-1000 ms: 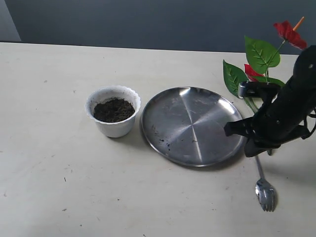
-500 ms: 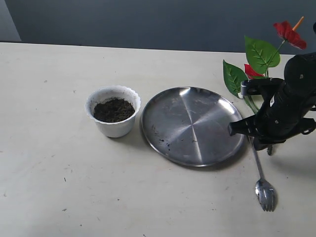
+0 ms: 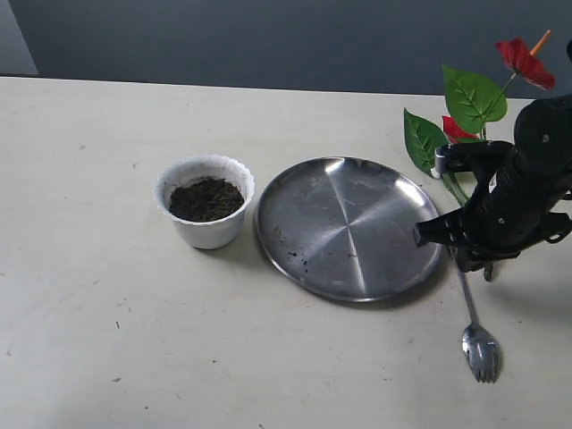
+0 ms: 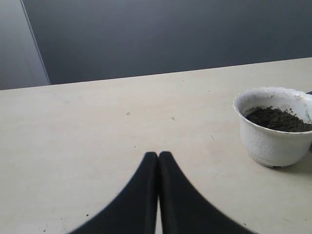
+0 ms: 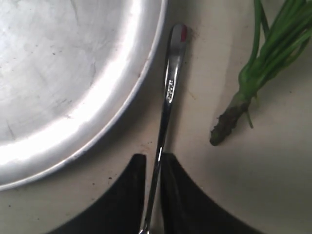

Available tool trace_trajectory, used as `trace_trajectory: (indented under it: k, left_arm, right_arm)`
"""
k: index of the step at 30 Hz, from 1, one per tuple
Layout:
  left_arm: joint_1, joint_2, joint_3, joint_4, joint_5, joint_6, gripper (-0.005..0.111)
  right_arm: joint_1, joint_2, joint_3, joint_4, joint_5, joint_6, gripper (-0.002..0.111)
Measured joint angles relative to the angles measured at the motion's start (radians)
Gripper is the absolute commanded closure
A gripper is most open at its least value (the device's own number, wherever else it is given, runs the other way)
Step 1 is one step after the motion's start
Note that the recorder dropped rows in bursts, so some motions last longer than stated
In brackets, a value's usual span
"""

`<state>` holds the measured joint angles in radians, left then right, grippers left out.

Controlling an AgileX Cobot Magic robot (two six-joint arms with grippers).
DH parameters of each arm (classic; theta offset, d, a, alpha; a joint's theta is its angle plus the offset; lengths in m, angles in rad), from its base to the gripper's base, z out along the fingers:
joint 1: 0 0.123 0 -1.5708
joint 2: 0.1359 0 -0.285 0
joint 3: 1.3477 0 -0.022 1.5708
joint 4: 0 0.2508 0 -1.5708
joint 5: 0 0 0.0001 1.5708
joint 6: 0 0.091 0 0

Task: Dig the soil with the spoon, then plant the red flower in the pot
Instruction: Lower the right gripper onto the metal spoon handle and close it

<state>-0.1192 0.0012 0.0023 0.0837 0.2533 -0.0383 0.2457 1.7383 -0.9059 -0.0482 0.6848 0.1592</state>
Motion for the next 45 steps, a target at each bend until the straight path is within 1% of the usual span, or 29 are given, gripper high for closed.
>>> trace_trajectory:
  k: [2,3,12,20,21,23,25,28,38,45]
  left_arm:
    - [0.000,0.000,0.000,0.000,0.000,0.000,0.106]
    - [0.000,0.000,0.000,0.000,0.000,0.000,0.106]
    - [0.000,0.000,0.000,0.000,0.000,0.000,0.106]
    - [0.000,0.000,0.000,0.000,0.000,0.000,0.106]
    - [0.000,0.000,0.000,0.000,0.000,0.000,0.106]
    - [0.000,0.000,0.000,0.000,0.000,0.000,0.106]
    - [0.000,0.000,0.000,0.000,0.000,0.000,0.106]
    - [0.000,0.000,0.000,0.000,0.000,0.000,0.106]
    - [0.000,0.000,0.000,0.000,0.000,0.000,0.106]
    - [0.000,0.000,0.000,0.000,0.000,0.000,0.106]
  right_arm:
    - [0.000,0.000,0.000,0.000,0.000,0.000,0.069]
    - [0.000,0.000,0.000,0.000,0.000,0.000,0.066]
    - [0.000,0.013,-0.002,0.000,-0.006,0.000,0.066]
    - [0.000,0.127,-0.002,0.000,-0.014,0.000,0.066]
    - [0.000,0.135,-0.004,0.000,-0.014,0.000,0.068]
    - [0.000,0.143,-0.008,0.003,-0.010,0.000,0.074]
    - [0.000,0.155,-0.015,0.011,0.001,0.000,0.086]
    - [0.007,0.169,-0.019,0.031,0.008,0.000,0.109]
    - [0.011,0.168,-0.027,0.054,0.027,0.000,0.109]
    - [0.009,0.075,-0.006,0.028,0.080,0.000,0.109]
